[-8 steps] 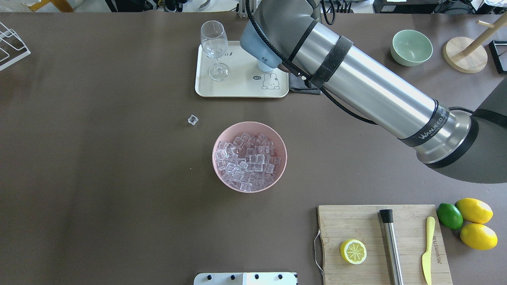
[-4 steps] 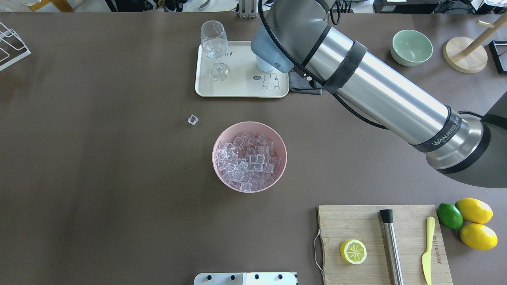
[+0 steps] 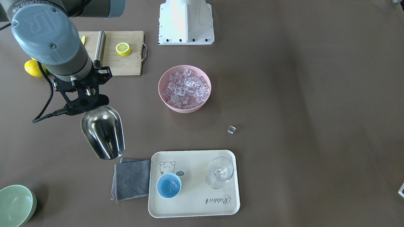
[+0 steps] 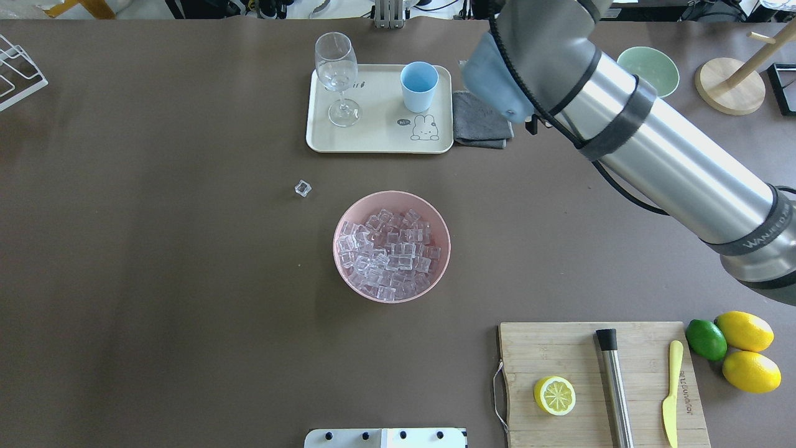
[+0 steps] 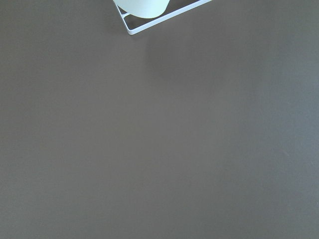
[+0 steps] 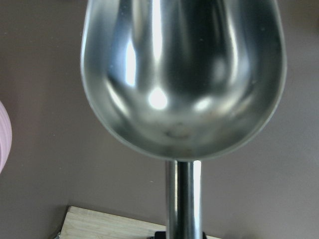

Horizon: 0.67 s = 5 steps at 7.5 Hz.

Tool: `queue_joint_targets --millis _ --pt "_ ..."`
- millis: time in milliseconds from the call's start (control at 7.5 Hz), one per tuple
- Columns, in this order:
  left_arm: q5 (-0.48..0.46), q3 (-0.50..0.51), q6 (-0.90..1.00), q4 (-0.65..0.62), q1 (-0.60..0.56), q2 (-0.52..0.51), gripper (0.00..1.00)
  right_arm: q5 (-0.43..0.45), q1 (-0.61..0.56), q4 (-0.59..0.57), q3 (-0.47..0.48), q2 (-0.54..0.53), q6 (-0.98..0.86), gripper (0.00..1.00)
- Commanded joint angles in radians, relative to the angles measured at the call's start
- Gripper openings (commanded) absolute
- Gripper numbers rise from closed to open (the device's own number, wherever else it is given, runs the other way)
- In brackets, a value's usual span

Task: Put ice in cup with scoop
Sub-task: 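Carry the empty scoop back toward its spot on the table with the right gripper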

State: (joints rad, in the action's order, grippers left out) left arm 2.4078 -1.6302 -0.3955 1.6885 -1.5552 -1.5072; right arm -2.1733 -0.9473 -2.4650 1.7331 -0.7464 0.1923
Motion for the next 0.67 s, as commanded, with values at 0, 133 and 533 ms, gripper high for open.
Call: queue_joint_targets --millis 0,133,533 --pt "-0.002 0.007 0.007 0.005 0.004 0.001 0.98 0.007 -0.086 0.004 0.163 -0.192 0.018 0.00" --pt "-0.003 0.010 0.007 0.003 0.020 -0.002 0.98 0.006 -0.111 0.018 0.218 -0.287 0.019 0.00" --pt "0.001 0.015 0.007 0.003 0.046 -0.008 0.98 -0.010 -0.125 0.242 0.273 -0.502 0.161 0.00"
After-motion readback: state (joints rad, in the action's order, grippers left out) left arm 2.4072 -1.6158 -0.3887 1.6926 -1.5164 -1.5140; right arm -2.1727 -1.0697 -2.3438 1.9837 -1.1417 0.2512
